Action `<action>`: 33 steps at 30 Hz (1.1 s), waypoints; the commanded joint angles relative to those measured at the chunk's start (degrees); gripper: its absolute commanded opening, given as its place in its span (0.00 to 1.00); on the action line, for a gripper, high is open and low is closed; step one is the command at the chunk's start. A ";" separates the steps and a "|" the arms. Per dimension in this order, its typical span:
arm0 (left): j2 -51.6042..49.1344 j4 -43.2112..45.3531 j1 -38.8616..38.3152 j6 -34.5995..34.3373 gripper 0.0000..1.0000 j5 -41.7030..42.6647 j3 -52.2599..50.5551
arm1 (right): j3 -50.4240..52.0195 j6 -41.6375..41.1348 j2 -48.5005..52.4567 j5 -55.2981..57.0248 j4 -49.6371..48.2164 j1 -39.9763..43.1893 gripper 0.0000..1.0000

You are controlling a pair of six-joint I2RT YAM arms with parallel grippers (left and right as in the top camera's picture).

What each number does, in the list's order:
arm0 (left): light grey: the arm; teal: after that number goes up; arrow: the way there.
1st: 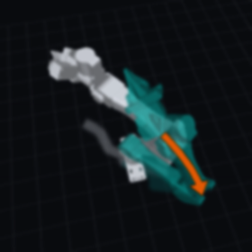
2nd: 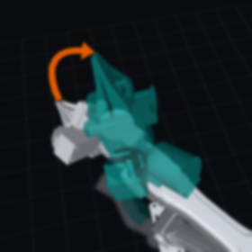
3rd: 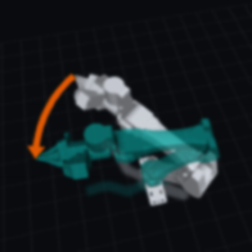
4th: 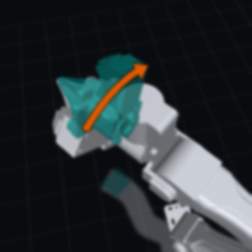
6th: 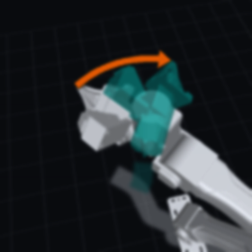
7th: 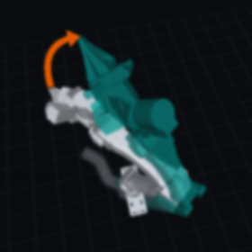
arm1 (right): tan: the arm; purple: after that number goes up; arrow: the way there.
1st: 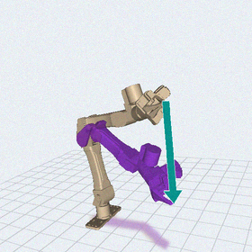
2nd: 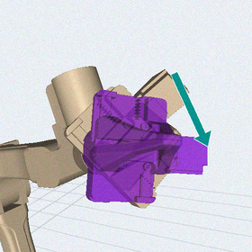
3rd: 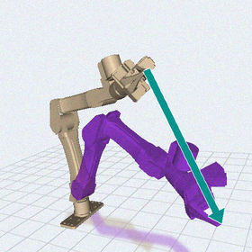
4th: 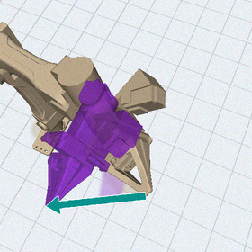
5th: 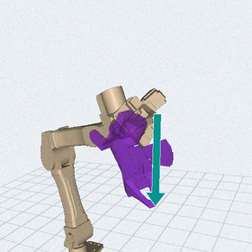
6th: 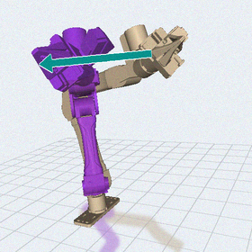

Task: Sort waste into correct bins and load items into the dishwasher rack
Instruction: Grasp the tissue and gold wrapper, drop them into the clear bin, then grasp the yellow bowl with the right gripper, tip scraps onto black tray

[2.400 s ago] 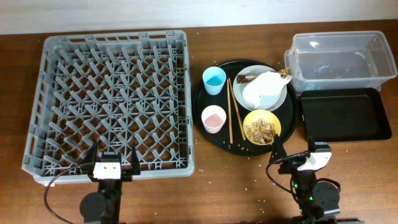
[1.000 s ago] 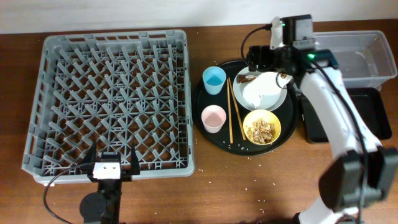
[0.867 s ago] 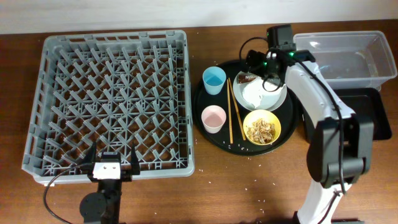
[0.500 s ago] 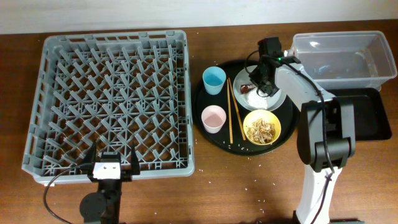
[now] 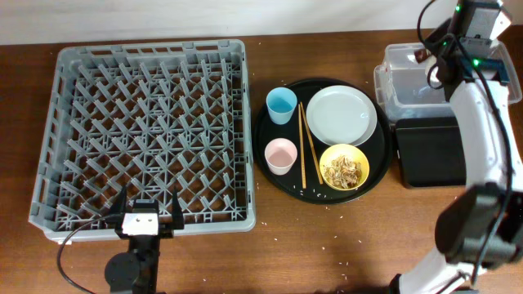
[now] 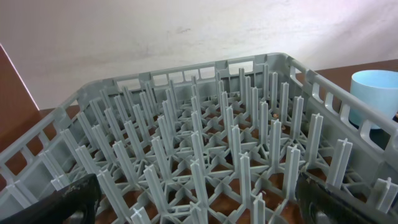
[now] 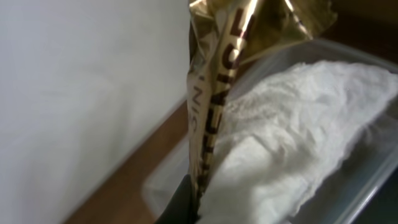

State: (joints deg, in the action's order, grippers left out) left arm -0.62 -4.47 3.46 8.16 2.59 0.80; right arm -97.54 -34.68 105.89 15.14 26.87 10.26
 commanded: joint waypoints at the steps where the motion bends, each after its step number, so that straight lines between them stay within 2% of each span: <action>1: 0.26 -0.09 0.35 0.96 0.99 0.13 -0.28 | 0.46 0.20 8.02 0.87 -4.13 2.16 0.56; 3: 0.26 -0.09 0.35 0.96 0.99 0.13 -0.28 | 0.44 2.49 7.69 -0.92 -5.09 2.14 0.91; 4: 0.26 -0.09 0.35 0.96 0.99 0.13 -0.28 | 0.44 4.63 5.97 -3.76 -5.09 2.12 0.98; 5: 0.26 -0.09 0.35 0.96 0.99 0.13 -0.28 | 0.44 7.80 2.03 -7.85 -4.55 2.14 0.98; 7: 0.28 -0.09 0.35 0.96 0.99 0.13 -0.28 | 0.44 8.98 -6.29 -14.58 1.49 2.08 0.98; 9: 0.26 -0.09 0.35 0.96 0.99 0.13 -0.28 | 0.46 8.96 -16.00 -23.80 17.79 2.01 0.99; 11: 0.26 -0.09 0.35 0.96 0.99 0.13 -0.28 | 0.46 8.98 -18.69 -26.14 32.13 -0.15 1.00; 12: 0.26 -0.09 0.35 0.96 0.99 0.13 -0.28 | 0.61 9.09 -18.23 -26.08 37.24 -2.29 0.98; 14: 0.26 -0.09 0.35 0.96 0.99 0.13 -0.28 | 3.69 11.98 -15.80 -25.59 41.92 -10.36 0.82; 15: 0.26 -0.09 0.35 0.96 0.99 0.13 -0.28 | 6.01 11.93 -14.58 -23.19 41.51 -14.01 0.77; 18: 0.28 -0.09 0.35 0.96 0.99 0.13 -0.28 | 14.21 11.98 -8.96 -19.28 35.41 -23.54 0.71; 21: 0.26 -0.09 0.35 0.96 0.99 0.13 -0.28 | 16.76 11.96 -1.38 -15.91 32.09 -28.83 0.65; 25: 0.26 -0.09 0.35 0.96 0.99 0.13 -0.28 | 16.76 11.76 5.97 -15.93 31.15 -29.33 0.59; 28: 0.26 -0.09 0.35 0.96 0.99 0.13 -0.28 | 16.76 11.76 6.36 -15.91 30.88 -29.33 0.35; 31: 0.26 -0.09 0.35 0.96 0.99 0.13 -0.28 | 16.76 11.76 7.80 -16.41 30.10 -29.33 0.32; 33: 0.26 -0.09 0.35 0.96 0.99 0.13 -0.28 | 16.76 11.76 7.98 -16.39 30.05 -29.33 0.22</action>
State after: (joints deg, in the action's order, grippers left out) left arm -0.62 -4.47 3.46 8.16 2.59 0.80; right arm -80.97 -22.83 112.86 -1.52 57.08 -18.85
